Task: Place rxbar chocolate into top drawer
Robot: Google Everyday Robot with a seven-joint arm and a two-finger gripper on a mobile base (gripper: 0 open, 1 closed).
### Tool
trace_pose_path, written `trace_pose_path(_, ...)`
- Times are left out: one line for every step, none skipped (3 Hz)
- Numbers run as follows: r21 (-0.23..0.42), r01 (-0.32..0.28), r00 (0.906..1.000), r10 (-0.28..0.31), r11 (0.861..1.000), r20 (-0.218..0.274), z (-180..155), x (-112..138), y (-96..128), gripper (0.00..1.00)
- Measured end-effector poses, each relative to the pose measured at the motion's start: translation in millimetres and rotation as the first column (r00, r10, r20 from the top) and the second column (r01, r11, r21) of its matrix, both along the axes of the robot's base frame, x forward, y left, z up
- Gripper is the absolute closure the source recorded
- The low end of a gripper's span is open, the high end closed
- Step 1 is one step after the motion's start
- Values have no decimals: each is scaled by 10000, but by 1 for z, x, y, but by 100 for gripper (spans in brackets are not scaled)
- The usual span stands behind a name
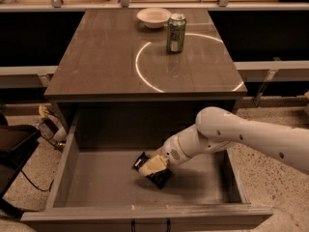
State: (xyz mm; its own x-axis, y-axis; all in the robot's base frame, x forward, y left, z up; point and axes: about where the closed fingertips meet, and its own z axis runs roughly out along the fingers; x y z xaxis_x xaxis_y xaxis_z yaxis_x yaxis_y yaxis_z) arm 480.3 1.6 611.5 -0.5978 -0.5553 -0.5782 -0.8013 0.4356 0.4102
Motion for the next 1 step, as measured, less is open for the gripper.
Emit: trace_pose_path(2, -15, 10000, 15, 10000, -8, 1, 0, 1, 0)
